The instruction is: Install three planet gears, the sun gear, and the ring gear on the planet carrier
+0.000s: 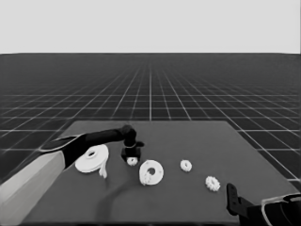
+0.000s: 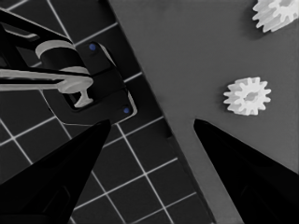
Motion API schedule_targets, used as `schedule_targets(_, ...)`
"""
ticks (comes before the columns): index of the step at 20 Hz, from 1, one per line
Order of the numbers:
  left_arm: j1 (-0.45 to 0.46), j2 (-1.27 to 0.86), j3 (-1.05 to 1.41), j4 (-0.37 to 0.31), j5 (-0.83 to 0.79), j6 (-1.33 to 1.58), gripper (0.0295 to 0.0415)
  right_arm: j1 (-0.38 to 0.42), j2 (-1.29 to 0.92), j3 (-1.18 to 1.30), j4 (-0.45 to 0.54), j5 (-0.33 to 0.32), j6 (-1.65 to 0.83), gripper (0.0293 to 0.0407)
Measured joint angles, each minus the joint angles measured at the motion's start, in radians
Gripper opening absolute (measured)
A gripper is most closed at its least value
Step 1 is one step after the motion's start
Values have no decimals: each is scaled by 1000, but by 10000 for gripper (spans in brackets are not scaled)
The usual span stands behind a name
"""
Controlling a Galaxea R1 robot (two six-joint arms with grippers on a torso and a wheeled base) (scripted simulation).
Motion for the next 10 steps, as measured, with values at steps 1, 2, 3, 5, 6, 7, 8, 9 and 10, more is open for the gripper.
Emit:
schedule_targets(1, 0, -1, -1, 0, 0, 0, 350, 0, 0, 0, 0, 0, 0, 385)
schedule_targets(2, 0, -1, -1, 1, 0, 0, 315, 0, 0, 0, 0, 0, 0, 385)
schedule_targets(3, 0, -1, -1, 1, 0, 0, 313, 0, 0, 0, 0, 0, 0, 385)
schedule_targets(5, 0, -1, -2, 1, 0, 1, 312, 0, 0, 0, 0, 0, 0, 385)
schedule_targets(6, 0, -1, -2, 1, 0, 1, 312, 0, 0, 0, 0, 0, 0, 385)
schedule_targets(7, 0, -1, -2, 1, 0, 1, 312, 0, 0, 0, 0, 0, 0, 385)
schedule_targets(8, 0, 0, -2, 1, 0, 1, 312, 0, 0, 0, 0, 0, 0, 385)
schedule_targets(9, 0, 0, -2, 1, 0, 1, 312, 0, 0, 0, 0, 0, 0, 385)
schedule_targets(10, 0, 0, -2, 1, -1, 1, 312, 0, 0, 0, 0, 0, 0, 385)
